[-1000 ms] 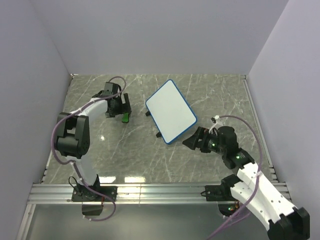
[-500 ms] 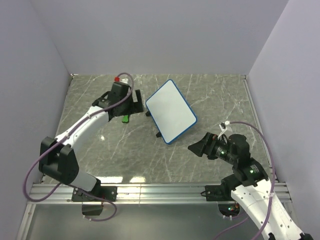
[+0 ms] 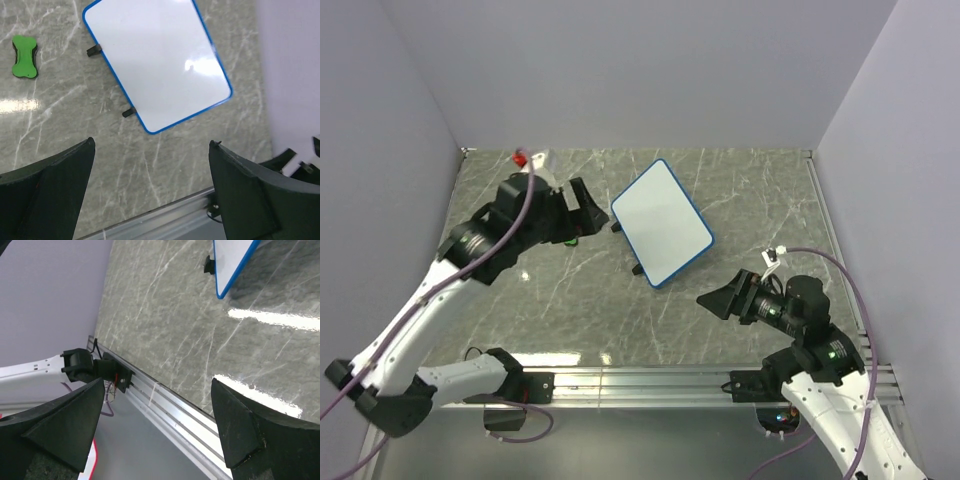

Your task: Erase the whiteboard

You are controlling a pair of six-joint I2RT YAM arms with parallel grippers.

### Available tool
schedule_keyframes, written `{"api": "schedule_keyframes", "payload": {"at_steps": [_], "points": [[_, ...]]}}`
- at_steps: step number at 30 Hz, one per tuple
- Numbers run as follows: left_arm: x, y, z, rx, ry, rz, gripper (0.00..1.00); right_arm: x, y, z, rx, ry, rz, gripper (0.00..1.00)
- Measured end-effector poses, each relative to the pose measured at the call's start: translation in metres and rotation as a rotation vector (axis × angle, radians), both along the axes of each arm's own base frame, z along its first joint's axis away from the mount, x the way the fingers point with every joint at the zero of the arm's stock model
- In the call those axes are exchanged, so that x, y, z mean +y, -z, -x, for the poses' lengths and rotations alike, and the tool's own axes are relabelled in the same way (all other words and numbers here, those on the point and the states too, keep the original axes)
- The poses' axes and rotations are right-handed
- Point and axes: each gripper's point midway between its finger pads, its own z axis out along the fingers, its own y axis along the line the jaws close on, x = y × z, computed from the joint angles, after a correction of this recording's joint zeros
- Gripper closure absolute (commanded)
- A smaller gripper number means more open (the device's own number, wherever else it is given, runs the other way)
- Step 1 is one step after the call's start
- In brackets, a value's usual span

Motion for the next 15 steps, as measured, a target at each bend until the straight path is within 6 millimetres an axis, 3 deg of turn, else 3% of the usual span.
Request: {"api": "schedule_keyframes", "payload": {"at_steps": [5, 15], "points": [[0.014, -0.023, 0.023, -0.040, -0.004, 0.059, 0.01, -0.003, -0.006, 0.008, -0.025, 0.000, -0.021, 0.06], [0.023, -0.020, 0.032, -0.052, 0.000, 0.030, 0.01, -0.011, -0.011, 0.026, -0.041, 0.017, -0.041, 0.06]]}}
